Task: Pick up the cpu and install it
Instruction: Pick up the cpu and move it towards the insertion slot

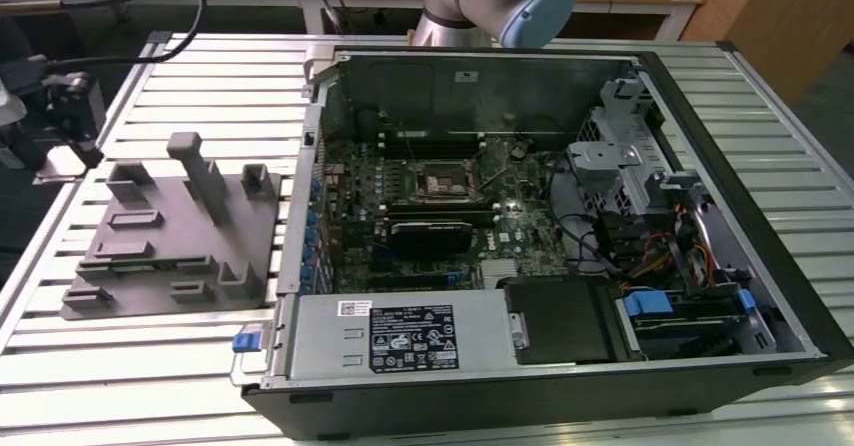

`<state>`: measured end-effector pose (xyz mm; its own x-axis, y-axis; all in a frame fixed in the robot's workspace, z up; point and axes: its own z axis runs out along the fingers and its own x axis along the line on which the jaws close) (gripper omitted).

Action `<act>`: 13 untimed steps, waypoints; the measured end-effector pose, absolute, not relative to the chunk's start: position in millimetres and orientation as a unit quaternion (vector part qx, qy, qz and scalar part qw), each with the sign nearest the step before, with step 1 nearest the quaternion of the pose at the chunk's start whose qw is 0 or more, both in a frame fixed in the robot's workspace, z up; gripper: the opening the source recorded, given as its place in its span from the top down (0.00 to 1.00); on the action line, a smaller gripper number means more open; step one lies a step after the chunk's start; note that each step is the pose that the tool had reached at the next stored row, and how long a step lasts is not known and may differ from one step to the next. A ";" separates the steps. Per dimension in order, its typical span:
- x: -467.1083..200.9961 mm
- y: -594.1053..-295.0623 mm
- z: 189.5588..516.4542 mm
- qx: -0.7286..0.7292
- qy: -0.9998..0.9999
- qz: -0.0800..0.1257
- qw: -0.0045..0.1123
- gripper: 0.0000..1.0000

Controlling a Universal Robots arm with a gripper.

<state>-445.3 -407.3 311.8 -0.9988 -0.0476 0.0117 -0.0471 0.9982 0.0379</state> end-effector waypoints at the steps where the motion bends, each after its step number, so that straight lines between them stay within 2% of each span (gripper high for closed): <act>1: -445.3 -407.3 316.3 0.024 -1.000 -0.019 0.006 0.46; 13: -445.3 -407.3 370.9 0.024 -1.000 -0.019 0.006 0.46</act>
